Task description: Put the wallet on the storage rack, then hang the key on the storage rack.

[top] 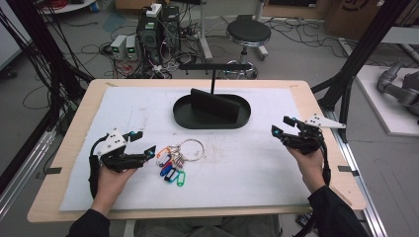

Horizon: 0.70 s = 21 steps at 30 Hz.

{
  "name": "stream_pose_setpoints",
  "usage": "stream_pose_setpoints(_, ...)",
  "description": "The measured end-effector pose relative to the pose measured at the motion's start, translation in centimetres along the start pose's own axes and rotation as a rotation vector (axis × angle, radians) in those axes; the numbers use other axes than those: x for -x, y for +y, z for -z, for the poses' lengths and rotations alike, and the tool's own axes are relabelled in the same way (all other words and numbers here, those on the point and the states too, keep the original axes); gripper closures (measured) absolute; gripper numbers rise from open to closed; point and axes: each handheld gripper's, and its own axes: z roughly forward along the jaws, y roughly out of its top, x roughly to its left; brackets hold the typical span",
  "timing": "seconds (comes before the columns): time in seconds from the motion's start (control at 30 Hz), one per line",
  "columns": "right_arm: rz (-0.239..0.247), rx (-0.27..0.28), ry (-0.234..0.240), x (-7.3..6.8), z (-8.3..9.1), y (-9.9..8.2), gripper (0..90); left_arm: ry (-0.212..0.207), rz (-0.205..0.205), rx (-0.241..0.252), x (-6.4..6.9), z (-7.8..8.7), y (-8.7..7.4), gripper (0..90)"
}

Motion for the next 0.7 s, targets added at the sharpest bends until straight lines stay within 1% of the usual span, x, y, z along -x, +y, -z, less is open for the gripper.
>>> stream_pose_setpoints(0.07,0.000,-0.015,-0.001,0.0,-0.1,-0.2,28.9,0.002,0.001,-0.001,-0.1,0.0,0.0,26.6)
stream_pose_setpoints(0.17,-0.001,-0.008,-0.002,-0.1,0.0,-0.1,29.1,0.002,-0.001,0.000,0.1,0.1,0.0,26.6)
stream_pose_setpoints(0.2,0.017,-0.004,-0.013,-0.2,0.0,-0.1,34.2,0.002,-0.005,-0.002,0.1,0.1,0.0,26.6)
stream_pose_setpoints(0.23,0.017,-0.004,-0.013,-0.2,0.0,-0.1,34.2,0.002,-0.008,-0.001,0.2,0.1,0.1,26.6)
stream_pose_setpoints(0.27,0.043,-0.002,-0.029,-0.3,0.1,-0.1,35.2,0.002,-0.010,-0.002,0.2,0.1,0.1,26.6)
stream_pose_setpoints(0.3,0.043,-0.002,-0.029,-0.3,0.1,-0.1,35.2,0.001,-0.011,-0.002,0.3,0.0,0.1,26.6)
stream_pose_setpoints(0.33,0.046,0.002,-0.046,-0.4,0.4,-0.1,34.9,0.002,-0.010,-0.002,0.3,0.0,0.2,26.6)
stream_pose_setpoints(0.4,0.046,0.009,-0.050,-0.4,0.5,-0.1,34.9,-0.001,-0.010,0.000,0.3,-0.1,0.2,26.6)
stream_pose_setpoints(0.43,0.027,0.034,-0.052,-0.3,0.9,0.0,35.1,-0.001,-0.011,-0.002,0.3,-0.2,0.1,26.6)
stream_pose_setpoints(0.47,0.027,0.034,-0.052,-0.3,0.9,0.0,35.1,-0.003,-0.010,-0.004,0.3,-0.2,0.1,26.6)
stream_pose_setpoints(0.5,0.015,0.051,-0.047,-0.3,1.0,0.0,35.7,-0.001,-0.010,-0.006,0.3,-0.2,0.1,26.6)
stream_pose_setpoints(0.53,0.017,0.050,-0.057,-0.3,1.0,0.0,35.7,-0.001,-0.007,-0.006,0.2,-0.2,0.1,26.6)
stream_pose_setpoints(0.6,0.022,0.046,-0.060,-0.2,0.9,0.0,35.6,0.002,-0.005,-0.005,0.1,-0.2,0.1,26.6)
stream_pose_setpoints(0.67,0.020,0.021,-0.075,-0.1,0.5,-0.1,34.5,0.006,0.002,-0.004,0.1,0.0,0.1,26.6)
stream_pose_setpoints(0.7,0.020,0.021,-0.075,-0.1,0.5,-0.1,34.5,0.010,0.003,-0.004,0.2,0.0,0.1,26.6)
